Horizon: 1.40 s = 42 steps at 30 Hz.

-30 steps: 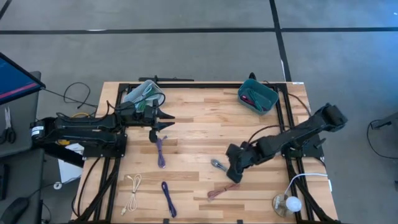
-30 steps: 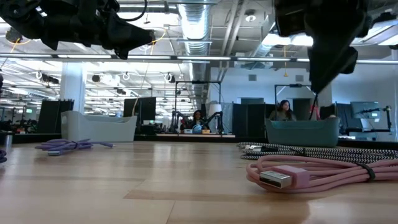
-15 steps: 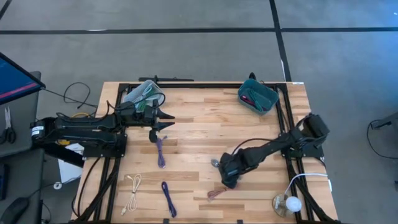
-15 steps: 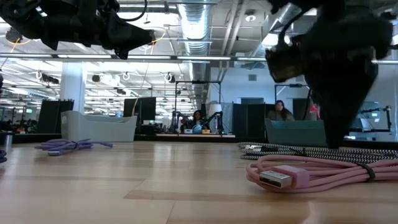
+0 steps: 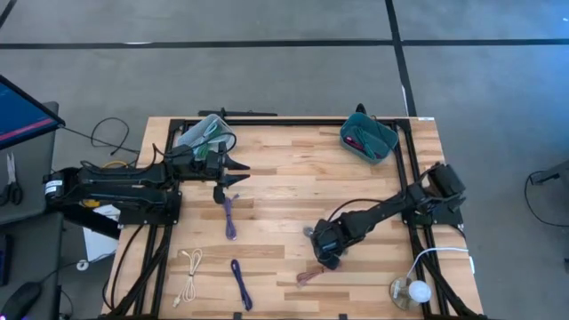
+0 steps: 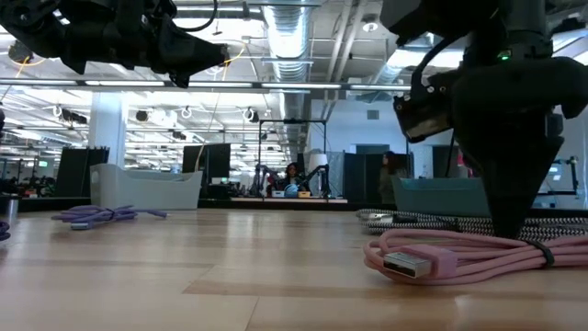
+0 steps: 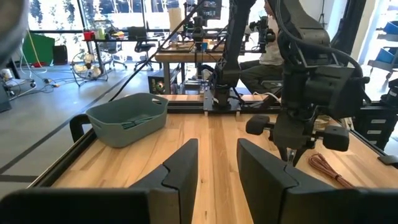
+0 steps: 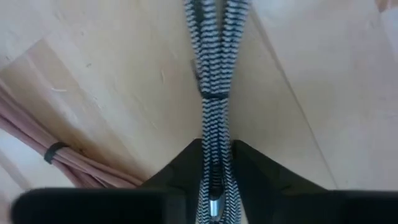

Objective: Pick & Place USB Port
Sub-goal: Put the white black charger cable into the green bin

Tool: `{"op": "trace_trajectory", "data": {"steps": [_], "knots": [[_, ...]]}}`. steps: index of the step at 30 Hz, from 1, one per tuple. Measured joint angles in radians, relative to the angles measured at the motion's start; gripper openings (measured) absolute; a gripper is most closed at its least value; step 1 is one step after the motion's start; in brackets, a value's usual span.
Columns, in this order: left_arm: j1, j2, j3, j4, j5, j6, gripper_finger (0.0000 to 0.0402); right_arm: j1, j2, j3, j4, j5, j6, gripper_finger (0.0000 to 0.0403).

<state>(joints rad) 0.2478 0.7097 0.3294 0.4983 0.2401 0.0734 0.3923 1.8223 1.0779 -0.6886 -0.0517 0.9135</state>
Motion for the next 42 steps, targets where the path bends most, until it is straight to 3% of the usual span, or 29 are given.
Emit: {"op": "trace_trajectory", "data": {"steps": [4, 11, 15, 21, 28, 42], "knots": [[0.000, 0.000, 0.000, 0.000, 0.000, 0.000, 0.0111, 0.000, -0.017, -0.001, 0.004, 0.001, -0.010, 0.0016], [0.000, 0.000, 0.000, 0.000, 0.000, 0.000, 0.0111, 0.001, -0.021, 0.004, -0.002, 0.038, -0.026, 0.0011], [0.000, 0.000, 0.000, 0.000, 0.000, 0.000, 0.0111, -0.005, -0.022, 0.061, -0.104, 0.067, -0.061, 0.0011], [0.000, 0.000, 0.000, 0.000, 0.000, 0.000, 0.0111, -0.017, -0.022, 0.200, -0.394, 0.194, -0.127, 0.0010], [0.000, 0.000, 0.000, 0.000, 0.000, 0.000, 0.0111, -0.036, -0.041, 0.347, -0.719, 0.414, -0.128, 0.0010], [0.000, 0.000, 0.000, -0.003, 0.000, 0.000, 0.0111, -0.080, -0.399, 0.358, -0.856, 0.770, -0.049, 0.0010]]}}
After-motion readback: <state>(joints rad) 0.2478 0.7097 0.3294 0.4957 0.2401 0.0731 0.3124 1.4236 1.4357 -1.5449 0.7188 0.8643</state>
